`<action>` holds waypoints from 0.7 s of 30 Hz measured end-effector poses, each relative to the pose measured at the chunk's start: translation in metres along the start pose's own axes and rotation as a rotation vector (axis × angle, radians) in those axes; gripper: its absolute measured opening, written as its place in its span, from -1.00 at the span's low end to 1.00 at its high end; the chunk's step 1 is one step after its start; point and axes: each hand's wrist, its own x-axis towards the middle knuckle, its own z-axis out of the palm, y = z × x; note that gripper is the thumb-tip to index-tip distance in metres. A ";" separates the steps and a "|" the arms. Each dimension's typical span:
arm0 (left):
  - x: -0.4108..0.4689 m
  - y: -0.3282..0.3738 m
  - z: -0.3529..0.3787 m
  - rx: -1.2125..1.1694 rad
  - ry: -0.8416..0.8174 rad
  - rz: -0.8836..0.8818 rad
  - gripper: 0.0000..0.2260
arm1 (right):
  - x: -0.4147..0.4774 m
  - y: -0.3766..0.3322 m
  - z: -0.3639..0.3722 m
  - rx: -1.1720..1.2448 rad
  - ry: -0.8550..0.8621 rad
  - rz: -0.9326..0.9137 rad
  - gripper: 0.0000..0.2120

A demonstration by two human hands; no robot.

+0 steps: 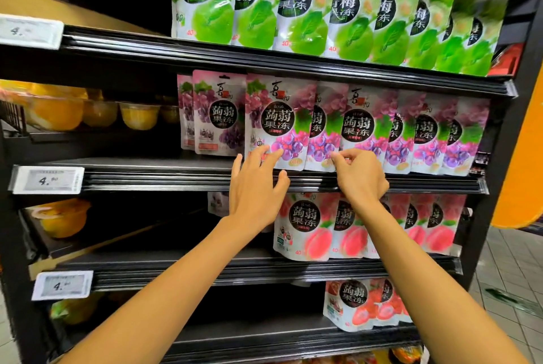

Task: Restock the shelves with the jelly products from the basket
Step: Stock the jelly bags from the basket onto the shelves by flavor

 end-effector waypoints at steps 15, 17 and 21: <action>-0.007 0.003 -0.004 -0.146 0.044 0.040 -0.67 | -0.003 0.013 -0.014 0.133 0.103 0.030 -0.81; -0.015 0.003 -0.008 -0.232 0.075 0.054 -0.73 | -0.017 0.012 -0.012 0.191 0.115 -0.016 -0.86; -0.051 -0.006 -0.010 -0.414 0.104 0.007 -0.83 | -0.062 0.018 0.000 0.301 0.036 -0.083 -0.82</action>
